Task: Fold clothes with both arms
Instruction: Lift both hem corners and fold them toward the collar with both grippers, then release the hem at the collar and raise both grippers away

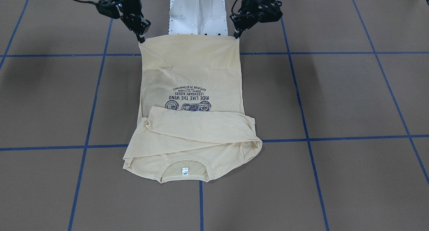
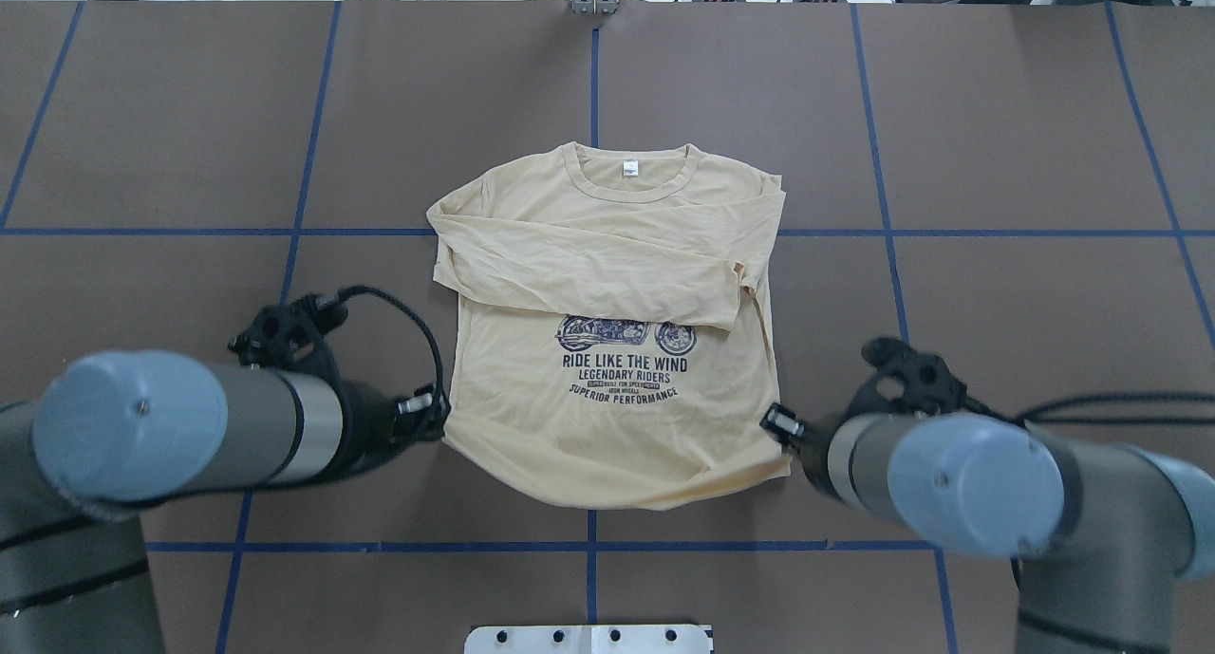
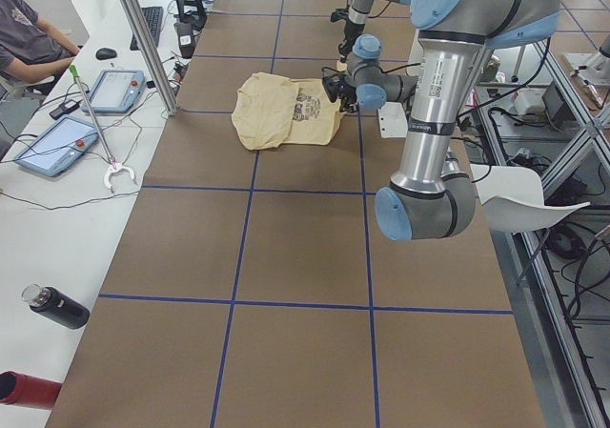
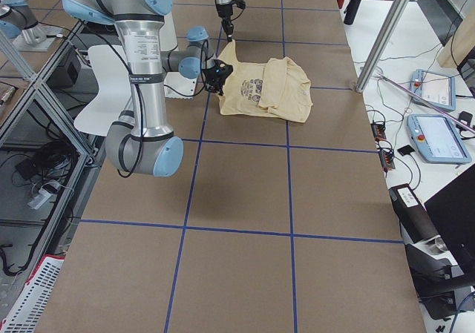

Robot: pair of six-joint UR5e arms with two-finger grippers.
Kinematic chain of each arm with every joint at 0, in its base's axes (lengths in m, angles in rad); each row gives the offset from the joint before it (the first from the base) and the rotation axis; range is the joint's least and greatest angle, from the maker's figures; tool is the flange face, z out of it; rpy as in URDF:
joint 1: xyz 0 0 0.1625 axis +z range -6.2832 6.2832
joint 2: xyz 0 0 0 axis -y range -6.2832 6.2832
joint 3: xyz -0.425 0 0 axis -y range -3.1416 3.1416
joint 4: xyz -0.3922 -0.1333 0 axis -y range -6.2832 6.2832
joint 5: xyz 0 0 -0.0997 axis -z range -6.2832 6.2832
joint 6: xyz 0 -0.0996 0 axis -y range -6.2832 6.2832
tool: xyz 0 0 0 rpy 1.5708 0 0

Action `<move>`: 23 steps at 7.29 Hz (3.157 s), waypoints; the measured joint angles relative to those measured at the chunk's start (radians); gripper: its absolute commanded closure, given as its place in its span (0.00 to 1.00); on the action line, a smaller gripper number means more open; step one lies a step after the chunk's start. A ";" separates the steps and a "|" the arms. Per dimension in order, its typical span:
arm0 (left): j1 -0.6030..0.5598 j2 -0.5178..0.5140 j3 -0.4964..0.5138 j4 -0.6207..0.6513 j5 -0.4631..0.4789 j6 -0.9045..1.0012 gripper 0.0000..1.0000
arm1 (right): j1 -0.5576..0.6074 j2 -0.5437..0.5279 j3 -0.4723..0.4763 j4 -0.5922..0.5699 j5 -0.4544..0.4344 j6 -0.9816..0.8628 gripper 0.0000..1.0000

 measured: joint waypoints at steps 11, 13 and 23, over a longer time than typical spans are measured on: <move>-0.306 -0.315 0.794 -0.458 -0.013 0.163 1.00 | 0.382 0.516 -0.883 0.157 0.165 -0.421 1.00; -0.306 -0.327 0.841 -0.484 0.012 0.181 1.00 | 0.382 0.532 -0.926 0.185 0.162 -0.436 1.00; -0.339 -0.331 0.833 -0.540 -0.003 0.189 0.71 | 0.438 0.582 -1.004 0.231 0.146 -0.447 0.21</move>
